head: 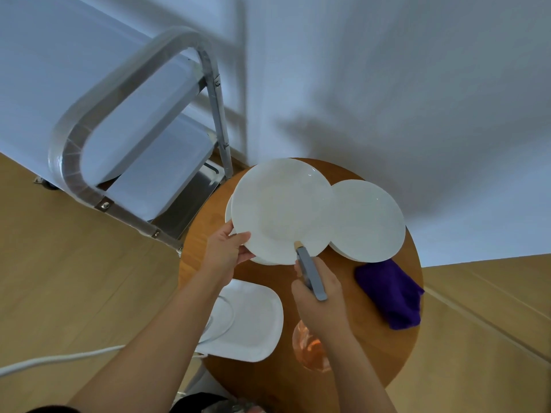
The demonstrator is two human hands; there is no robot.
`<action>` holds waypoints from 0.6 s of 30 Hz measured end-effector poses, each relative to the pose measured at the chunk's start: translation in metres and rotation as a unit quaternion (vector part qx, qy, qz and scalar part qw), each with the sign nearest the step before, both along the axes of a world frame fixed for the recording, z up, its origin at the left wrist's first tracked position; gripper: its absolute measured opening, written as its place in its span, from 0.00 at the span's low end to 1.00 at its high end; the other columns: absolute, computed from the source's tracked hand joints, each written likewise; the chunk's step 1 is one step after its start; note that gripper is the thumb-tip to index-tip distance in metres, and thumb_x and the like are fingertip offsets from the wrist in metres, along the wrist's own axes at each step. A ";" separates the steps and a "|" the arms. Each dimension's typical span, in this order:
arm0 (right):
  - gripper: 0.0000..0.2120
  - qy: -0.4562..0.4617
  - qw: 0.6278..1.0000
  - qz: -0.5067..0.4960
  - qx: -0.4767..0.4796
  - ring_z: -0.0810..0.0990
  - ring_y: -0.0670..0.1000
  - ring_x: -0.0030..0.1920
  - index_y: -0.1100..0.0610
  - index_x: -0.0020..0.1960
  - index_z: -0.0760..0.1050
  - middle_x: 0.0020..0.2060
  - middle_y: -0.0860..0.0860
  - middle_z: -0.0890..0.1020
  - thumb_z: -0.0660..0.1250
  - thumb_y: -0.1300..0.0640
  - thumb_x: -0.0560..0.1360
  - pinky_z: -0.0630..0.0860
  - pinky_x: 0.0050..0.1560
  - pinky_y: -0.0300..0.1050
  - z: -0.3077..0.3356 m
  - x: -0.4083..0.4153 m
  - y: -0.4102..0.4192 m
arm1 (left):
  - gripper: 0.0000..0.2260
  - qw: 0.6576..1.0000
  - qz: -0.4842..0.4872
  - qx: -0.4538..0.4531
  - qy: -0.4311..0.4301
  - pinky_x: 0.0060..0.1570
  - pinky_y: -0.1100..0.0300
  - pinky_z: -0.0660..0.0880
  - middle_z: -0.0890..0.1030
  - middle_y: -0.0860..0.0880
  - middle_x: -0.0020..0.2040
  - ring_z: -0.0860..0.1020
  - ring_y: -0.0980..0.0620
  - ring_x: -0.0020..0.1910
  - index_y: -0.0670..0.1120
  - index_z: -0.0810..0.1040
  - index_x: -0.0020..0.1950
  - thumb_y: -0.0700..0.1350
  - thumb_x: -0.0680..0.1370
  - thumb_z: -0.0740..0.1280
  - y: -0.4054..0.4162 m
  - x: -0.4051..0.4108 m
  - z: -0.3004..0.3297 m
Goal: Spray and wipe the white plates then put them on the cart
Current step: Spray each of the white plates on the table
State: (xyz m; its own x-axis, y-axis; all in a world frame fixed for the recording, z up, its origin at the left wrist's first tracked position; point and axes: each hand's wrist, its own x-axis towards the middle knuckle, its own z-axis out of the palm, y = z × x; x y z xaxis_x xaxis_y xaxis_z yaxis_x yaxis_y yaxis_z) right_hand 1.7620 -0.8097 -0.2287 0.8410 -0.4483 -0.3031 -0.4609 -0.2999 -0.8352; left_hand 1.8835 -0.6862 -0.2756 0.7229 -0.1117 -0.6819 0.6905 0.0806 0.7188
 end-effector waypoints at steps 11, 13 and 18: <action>0.17 -0.009 0.988 -0.149 -0.024 0.67 0.46 0.28 0.49 0.36 0.67 0.29 0.49 0.69 0.65 0.71 0.71 0.69 0.26 0.30 0.005 -0.033 -0.041 | 0.16 1.000 0.001 0.004 -0.030 0.37 0.59 0.81 0.79 0.55 0.53 0.79 0.48 0.49 0.55 0.75 0.57 0.35 0.77 0.67 -0.027 -0.010 0.007; 0.17 -0.015 0.988 -0.151 -0.041 0.66 0.46 0.27 0.51 0.35 0.67 0.28 0.49 0.68 0.65 0.70 0.72 0.68 0.25 0.30 0.005 -0.035 -0.050 | 0.16 0.999 -0.006 0.003 -0.038 0.38 0.59 0.81 0.80 0.54 0.53 0.80 0.48 0.50 0.56 0.75 0.57 0.35 0.77 0.67 -0.034 -0.013 0.008; 0.15 -0.004 0.986 -0.165 -0.030 0.65 0.46 0.26 0.53 0.34 0.66 0.27 0.50 0.67 0.64 0.70 0.73 0.66 0.23 0.32 0.001 -0.043 -0.072 | 0.18 0.999 -0.013 0.006 -0.034 0.44 0.53 0.81 0.80 0.52 0.56 0.80 0.45 0.53 0.53 0.75 0.62 0.35 0.77 0.66 -0.058 -0.021 0.010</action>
